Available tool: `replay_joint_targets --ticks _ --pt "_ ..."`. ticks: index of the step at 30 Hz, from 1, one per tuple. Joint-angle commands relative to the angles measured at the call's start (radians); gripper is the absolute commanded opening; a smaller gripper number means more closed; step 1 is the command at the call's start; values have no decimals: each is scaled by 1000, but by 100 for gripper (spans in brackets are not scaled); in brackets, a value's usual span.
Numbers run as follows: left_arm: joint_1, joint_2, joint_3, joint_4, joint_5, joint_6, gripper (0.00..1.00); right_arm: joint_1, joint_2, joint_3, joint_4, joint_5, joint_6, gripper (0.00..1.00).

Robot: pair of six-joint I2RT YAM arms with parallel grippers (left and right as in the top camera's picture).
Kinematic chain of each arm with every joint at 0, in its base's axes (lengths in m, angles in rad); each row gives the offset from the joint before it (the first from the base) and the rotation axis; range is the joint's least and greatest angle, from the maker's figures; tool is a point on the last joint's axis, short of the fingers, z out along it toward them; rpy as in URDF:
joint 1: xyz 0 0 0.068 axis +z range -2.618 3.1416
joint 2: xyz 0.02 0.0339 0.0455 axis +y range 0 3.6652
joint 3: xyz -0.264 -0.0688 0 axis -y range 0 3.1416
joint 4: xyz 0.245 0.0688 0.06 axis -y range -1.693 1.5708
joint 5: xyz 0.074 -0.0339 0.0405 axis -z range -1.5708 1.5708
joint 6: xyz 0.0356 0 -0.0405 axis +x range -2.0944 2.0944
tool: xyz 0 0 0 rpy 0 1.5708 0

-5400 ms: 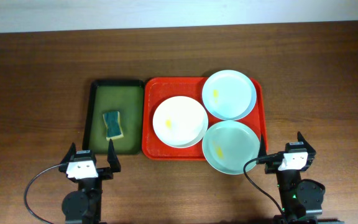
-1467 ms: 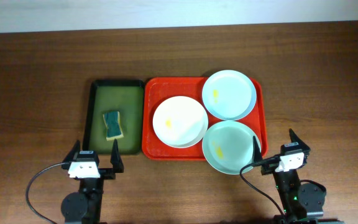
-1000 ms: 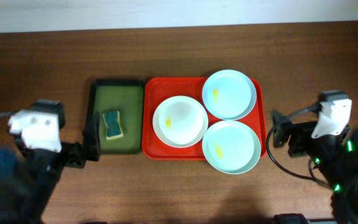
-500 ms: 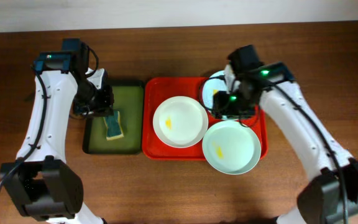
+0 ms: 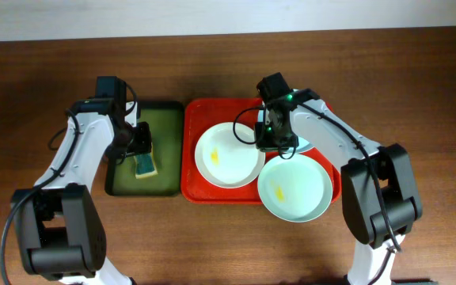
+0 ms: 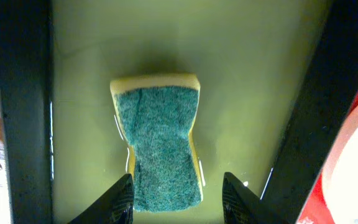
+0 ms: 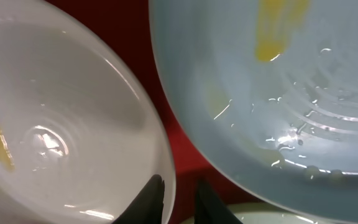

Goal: Clean dirty plates on tray and stack at the side
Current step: 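Move left gripper to the sponge and right gripper to the white plate, then grasp the green sponge with the left gripper and lift it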

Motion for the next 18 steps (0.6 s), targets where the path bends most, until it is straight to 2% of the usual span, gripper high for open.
replay_joint_targets --ticks 1,5,6,9,11,12,13,18 --pt "-3 5 -20 10 -8 -6 45 4 6 -47 50 7 -1 18" --pt "-3 5 -20 11 -8 -6 44 11 6 -70 67 -1 -1 11" --pt "-3 5 -20 14 -8 -6 43 22 6 -70 69 0 -1 6" --pt "-3 5 -20 14 -8 -6 43 48 6 -70 86 5 23 4" --pt "-3 5 -20 14 -8 -6 43 48 6 -70 88 9 74 8" --pt "-3 5 -20 14 -8 -6 43 48 6 -70 90 9 73 17" --pt "-3 5 -20 14 -8 -6 43 48 6 -70 92 8 73 21" --pt "-3 9 -47 44 -9 -6 32 48 6 -70 92 8 73 21"
